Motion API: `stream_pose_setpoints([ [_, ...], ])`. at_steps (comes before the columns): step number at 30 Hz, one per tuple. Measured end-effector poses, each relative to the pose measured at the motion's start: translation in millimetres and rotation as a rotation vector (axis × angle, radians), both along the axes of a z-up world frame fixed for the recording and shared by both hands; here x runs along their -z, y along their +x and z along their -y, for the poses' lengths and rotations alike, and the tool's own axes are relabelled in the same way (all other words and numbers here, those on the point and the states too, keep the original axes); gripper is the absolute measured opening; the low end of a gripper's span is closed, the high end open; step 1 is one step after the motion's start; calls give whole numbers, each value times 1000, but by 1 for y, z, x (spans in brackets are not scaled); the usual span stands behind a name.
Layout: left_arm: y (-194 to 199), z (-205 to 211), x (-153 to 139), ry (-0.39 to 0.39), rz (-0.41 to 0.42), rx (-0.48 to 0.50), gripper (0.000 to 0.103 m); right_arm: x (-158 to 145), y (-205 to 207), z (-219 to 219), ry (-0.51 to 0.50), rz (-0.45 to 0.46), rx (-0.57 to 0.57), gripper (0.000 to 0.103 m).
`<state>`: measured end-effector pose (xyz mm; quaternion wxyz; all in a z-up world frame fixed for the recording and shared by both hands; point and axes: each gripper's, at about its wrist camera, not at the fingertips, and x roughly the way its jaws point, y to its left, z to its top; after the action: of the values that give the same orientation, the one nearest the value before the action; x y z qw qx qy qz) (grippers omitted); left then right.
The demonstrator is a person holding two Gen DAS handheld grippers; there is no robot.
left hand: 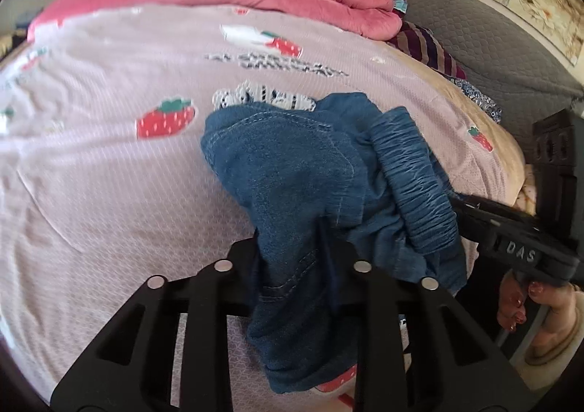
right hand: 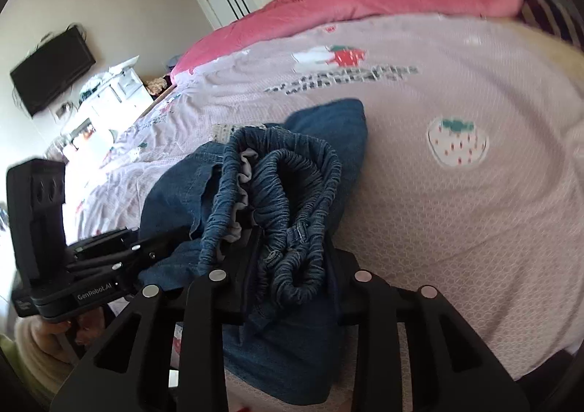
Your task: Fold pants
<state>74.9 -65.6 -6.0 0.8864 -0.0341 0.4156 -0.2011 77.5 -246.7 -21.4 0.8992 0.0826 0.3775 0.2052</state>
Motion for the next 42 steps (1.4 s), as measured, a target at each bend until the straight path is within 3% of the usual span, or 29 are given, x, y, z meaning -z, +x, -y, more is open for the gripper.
stream_pose_setpoints([
  [7,3,1,-31,14,87,-8,17,-37,-5,-24,-105,156,-38,27],
  [13,26,-2,-63,41,184,-36,17,-59,27,-27,-84,233,-38,26],
  [17,52,-9,-68,63,199,-71,17,-62,56,-34,-65,238,-37,26],
  [20,71,-12,-64,87,207,-104,17,-56,81,-40,-51,214,-36,27],
  [27,101,-24,-30,89,113,-136,17,-27,126,-54,-37,95,-30,26],
  [31,105,-25,-9,111,53,-129,18,-8,132,-56,-64,33,-16,27],
  [37,106,-34,4,61,-3,-142,26,18,144,-38,27,-92,38,31],
  [42,105,-39,11,33,-24,-152,33,24,144,-34,30,-104,49,35],
])
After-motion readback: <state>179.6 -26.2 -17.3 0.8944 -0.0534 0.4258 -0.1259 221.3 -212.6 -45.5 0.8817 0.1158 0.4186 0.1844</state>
